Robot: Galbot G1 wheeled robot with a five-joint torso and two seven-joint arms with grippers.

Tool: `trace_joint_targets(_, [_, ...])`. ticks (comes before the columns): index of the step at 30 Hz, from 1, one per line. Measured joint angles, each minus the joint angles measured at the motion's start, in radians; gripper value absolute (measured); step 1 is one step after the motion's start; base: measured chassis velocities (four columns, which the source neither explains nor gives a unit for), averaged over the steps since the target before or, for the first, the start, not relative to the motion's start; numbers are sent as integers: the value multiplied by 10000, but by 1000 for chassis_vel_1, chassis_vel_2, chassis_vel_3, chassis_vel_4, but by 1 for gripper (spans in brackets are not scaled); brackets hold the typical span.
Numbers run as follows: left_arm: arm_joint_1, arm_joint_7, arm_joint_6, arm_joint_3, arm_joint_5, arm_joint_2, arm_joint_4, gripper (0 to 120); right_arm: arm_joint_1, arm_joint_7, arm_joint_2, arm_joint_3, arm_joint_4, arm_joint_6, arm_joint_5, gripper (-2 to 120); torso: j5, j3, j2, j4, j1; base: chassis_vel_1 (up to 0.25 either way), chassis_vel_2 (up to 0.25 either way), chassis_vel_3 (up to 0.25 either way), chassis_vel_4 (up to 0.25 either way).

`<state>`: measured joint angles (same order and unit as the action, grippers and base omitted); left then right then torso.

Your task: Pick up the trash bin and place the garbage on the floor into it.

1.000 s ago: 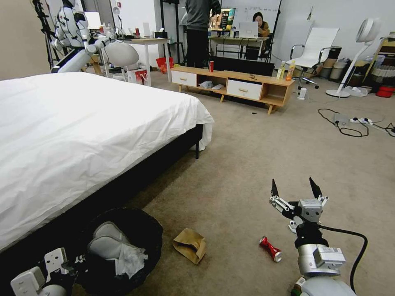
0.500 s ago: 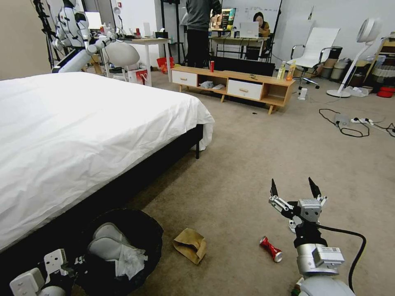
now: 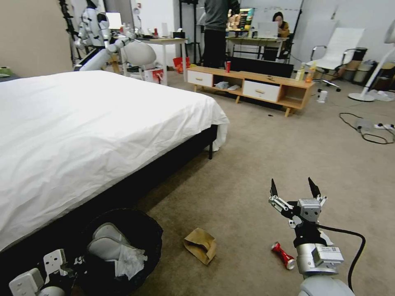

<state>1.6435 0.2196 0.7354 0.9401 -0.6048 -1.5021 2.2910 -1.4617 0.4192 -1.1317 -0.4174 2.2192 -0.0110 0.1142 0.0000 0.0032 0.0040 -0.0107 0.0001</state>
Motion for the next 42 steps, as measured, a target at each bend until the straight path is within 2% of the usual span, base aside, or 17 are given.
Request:
trace_joint_targets(13, [1,-1,-26,-36,128,-48,-1,2,107,-10,65,16,-173,-96,5,100,0,0,-1,-3,0,19,15,15,11])
trace_joint_targets(21, [-14,-9,-31,-57,199,-82,-26,2,316,-372,349,34,-333,-100,311,100,1,0,0,-2,0,0,0,0,0])
trace_joint_targets(23, [-12,-11,-31,-57,205,-81,-26,2,495,-620,598,74,-373,192,685,100,1,0,0,-2,0,0,0,0,0])
trace_joint_targets(24, [-6,-10,-28,-57,205,-72,-25,2,721,-666,857,191,-390,653,1213,100,1,0,0,-2,0,0,0,0,0])
trace_joint_targets(25, [-6,-10,-28,-57,205,-72,-25,2,721,-666,857,191,-390,653,1213,100,1,0,0,-2,0,0,0,0,0])
trace_joint_targets(26, [-5,-11,-24,-57,205,-66,-23,2,964,-625,1085,327,-401,1143,1861,100,0,0,0,1,0,0,0,0,0])
trace_joint_targets(27, [-7,-11,-20,-57,198,-64,-5,2,1349,-566,1444,566,-409,1952,3038,100,1,1,0,1,0,0,0,0,0])
trace_joint_targets(28, [-7,-11,-20,-57,198,-64,-5,2,1349,-566,1444,566,-409,1952,3038,100,1,1,0,1,0,0,0,0,0])
trace_joint_targets(30, [-106,-8,-17,-143,172,-4,-32,2,1756,-409,1824,702,-409,2962,4312,100,1,1,0,3,1,0,0,0,0])
trace_joint_targets(31, [-106,-8,-17,-143,172,-4,-32,2,1756,-409,1824,702,-409,2962,4312,100,1,1,0,3,1,0,0,0,0])
trace_joint_targets(33, [-277,-3,-17,-281,124,81,-176,2,2049,-175,2071,746,-408,3818,5334,100,0,1,-1,-10,1,0,0,0,0])
trace_joint_targets(35, [-299,-2,-16,-312,119,95,-213,2,2189,-69,2136,825,-417,4105,5745,100,-1,0,0,-10,1,0,0,0,0])
trace_joint_targets(36, [-321,-1,-14,-347,114,106,-253,2,2505,56,2198,1044,-497,4512,6407,100,-1,1,-1,-4,1,0,0,0,0])
trace_joint_targets(37, [-321,-1,-14,-347,114,106,-253,2,2505,56,2198,1044,-497,4512,6407,100,-1,1,-1,-4,1,0,0,0,0])
trace_joint_targets(39, [-361,0,-12,-379,112,115,-312,2,3415,236,2276,1838,-935,5323,7677,100,0,1,0,2,1,0,0,0,0])
trace_joint_targets(42, [-387,0,-11,-386,110,121,-330,2,3864,312,2280,2287,-1235,5602,8184,100,0,1,-2,3,1,0,0,0,0])
